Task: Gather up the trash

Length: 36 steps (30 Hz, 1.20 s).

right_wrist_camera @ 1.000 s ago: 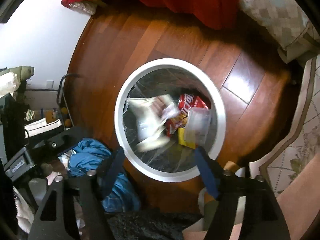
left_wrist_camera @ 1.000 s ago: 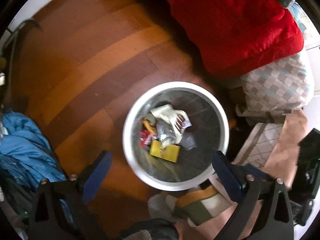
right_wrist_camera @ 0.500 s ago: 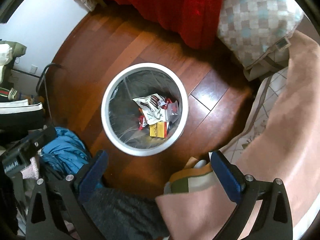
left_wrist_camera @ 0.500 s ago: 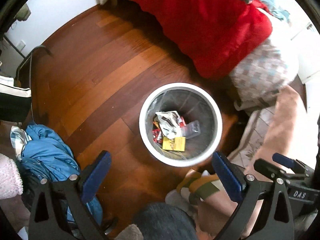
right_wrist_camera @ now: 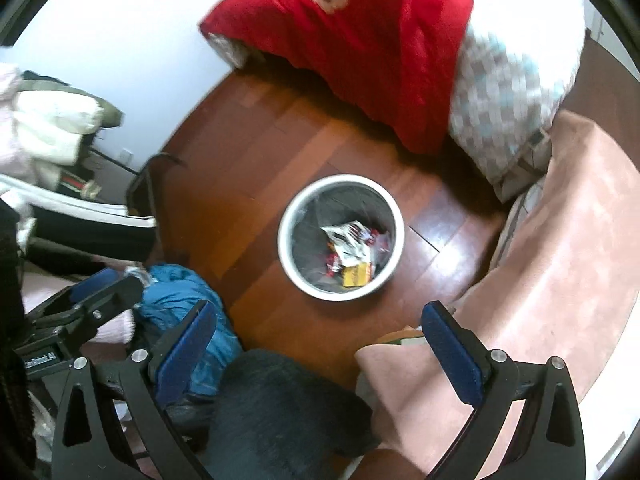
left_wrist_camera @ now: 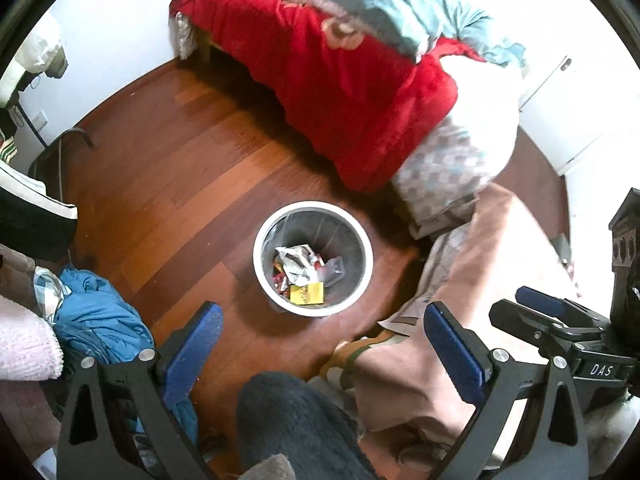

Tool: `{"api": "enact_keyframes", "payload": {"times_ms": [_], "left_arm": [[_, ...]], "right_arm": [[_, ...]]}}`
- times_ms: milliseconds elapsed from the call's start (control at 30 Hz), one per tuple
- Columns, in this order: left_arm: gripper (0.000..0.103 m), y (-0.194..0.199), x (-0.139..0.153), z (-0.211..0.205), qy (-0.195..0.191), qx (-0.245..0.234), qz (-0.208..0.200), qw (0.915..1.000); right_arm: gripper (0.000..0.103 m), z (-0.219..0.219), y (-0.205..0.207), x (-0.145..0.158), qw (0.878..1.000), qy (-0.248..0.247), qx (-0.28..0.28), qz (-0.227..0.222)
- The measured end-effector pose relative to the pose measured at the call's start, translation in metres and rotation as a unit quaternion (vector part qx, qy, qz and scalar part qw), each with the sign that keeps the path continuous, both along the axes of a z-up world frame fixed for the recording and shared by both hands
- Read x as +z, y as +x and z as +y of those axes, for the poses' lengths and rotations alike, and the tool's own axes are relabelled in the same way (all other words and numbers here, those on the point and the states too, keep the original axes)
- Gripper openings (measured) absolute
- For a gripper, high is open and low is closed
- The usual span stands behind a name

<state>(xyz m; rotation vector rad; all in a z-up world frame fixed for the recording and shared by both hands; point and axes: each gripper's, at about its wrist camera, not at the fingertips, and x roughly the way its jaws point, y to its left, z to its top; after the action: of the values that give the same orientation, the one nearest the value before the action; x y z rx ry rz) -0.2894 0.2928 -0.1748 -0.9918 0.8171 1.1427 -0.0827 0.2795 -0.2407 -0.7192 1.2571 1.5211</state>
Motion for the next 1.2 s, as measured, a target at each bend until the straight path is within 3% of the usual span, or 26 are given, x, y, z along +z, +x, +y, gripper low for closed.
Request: {"api": "enact_keyframes", "payload": {"times_ms": [233, 467, 833, 1200], "left_arm": [[0.103, -0.003, 0.044, -0.026, 0.024, -0.007, -0.03, 0.9992], [0.103, -0.008, 0.076, -0.041, 0.039, -0.011, -0.05, 0.9979], [0.103, -0.01, 0.099, -0.058, 0.05, -0.023, -0.059, 0.9968], [0.103, -0.006, 0.103, -0.067, 0.051, -0.029, -0.049, 0.9971]], "right_arm": [[0.103, -0.033, -0.009, 0.067, 0.999, 0.036, 0.03, 0.022], [0.103, -0.056, -0.015, 0.108, 0.997, 0.046, 0.055, 0.043], [0.103, -0.073, -0.02, 0.141, 0.994, 0.053, 0.08, 0.048], [0.103, -0.077, -0.025, 0.147, 0.993, 0.05, 0.095, 0.038]]}}
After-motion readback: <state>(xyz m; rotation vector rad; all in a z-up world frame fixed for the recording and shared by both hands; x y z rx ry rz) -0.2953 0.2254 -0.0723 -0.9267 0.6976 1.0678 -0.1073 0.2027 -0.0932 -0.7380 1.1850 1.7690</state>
